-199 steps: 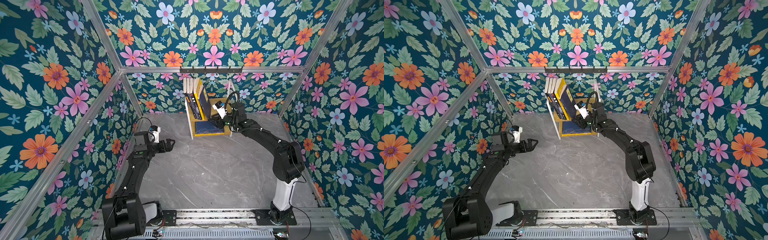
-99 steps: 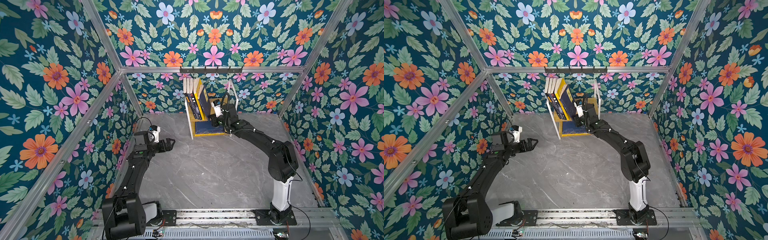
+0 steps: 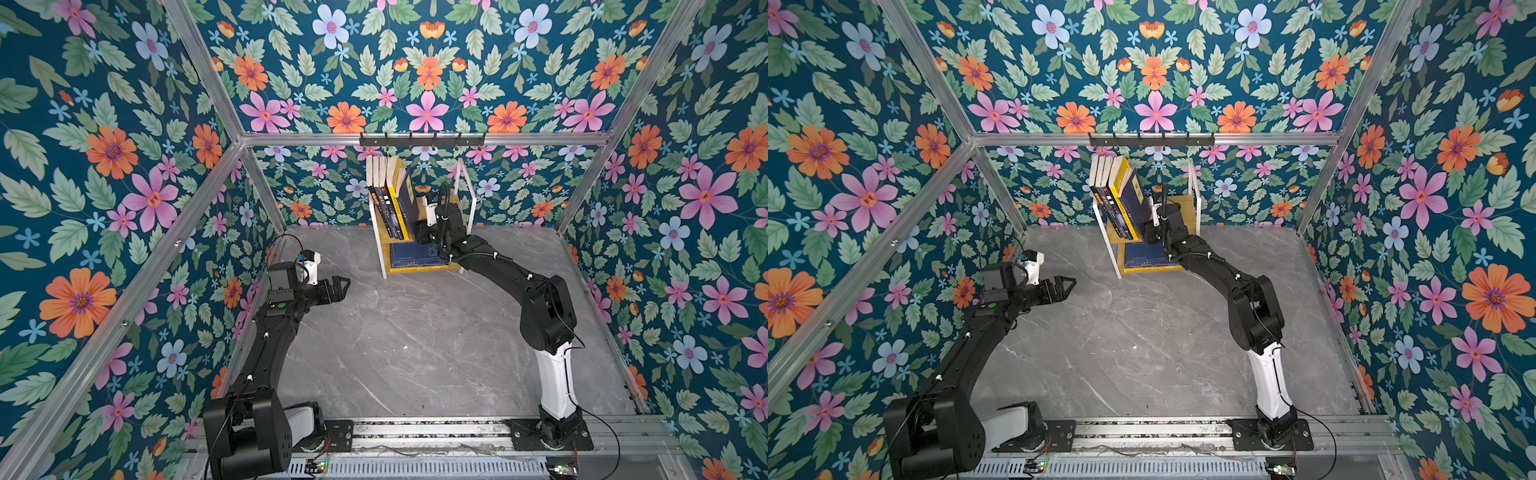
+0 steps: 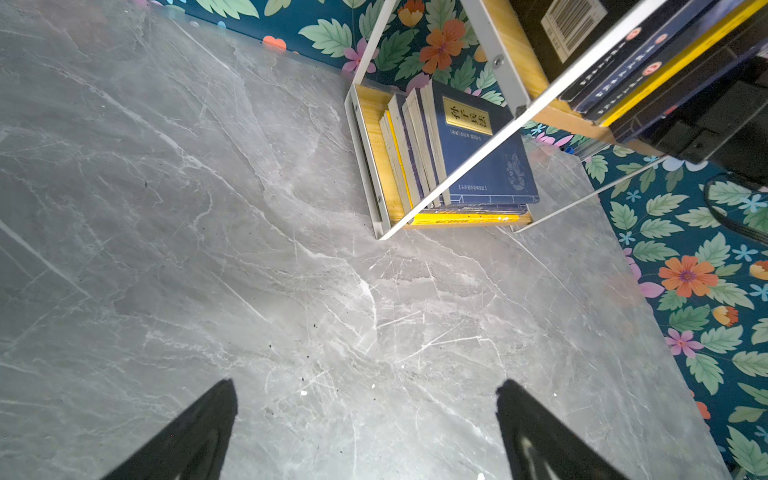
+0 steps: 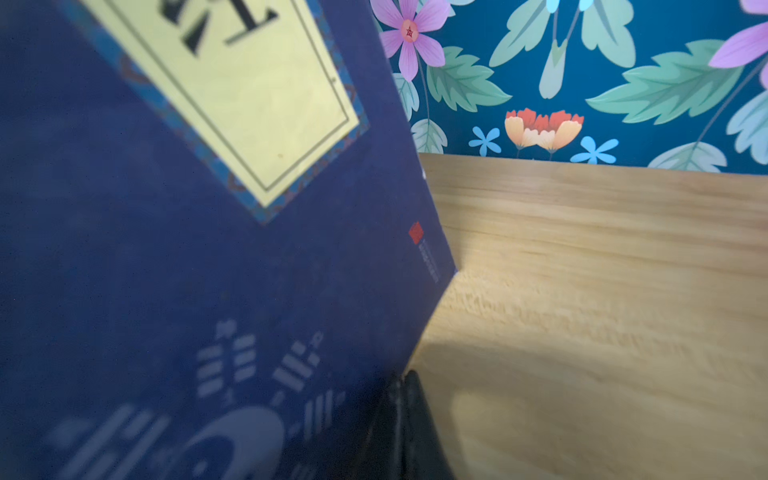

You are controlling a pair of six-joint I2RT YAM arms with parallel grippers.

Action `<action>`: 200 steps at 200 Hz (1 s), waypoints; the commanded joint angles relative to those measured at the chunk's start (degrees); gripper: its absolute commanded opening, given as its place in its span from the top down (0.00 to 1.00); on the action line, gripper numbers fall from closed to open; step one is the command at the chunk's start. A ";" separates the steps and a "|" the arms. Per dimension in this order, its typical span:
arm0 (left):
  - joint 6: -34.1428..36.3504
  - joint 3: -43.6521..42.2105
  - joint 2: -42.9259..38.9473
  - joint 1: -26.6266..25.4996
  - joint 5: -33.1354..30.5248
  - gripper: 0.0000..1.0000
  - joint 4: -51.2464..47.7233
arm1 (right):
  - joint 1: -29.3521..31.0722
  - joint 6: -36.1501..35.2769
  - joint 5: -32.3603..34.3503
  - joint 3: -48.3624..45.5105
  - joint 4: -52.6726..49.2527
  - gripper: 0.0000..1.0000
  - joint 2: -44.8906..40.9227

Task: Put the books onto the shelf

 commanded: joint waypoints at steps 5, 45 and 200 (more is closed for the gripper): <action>0.15 0.41 0.09 0.10 0.51 0.00 0.82 | 0.65 1.05 -0.15 0.88 -4.56 0.96 1.78; 0.11 0.23 -0.18 0.11 0.67 0.00 0.85 | 1.01 1.10 1.06 2.84 -5.44 0.95 3.50; 0.03 -0.15 -0.55 0.08 -0.92 0.00 1.42 | 0.56 -3.35 3.61 -8.59 -9.27 0.83 -16.22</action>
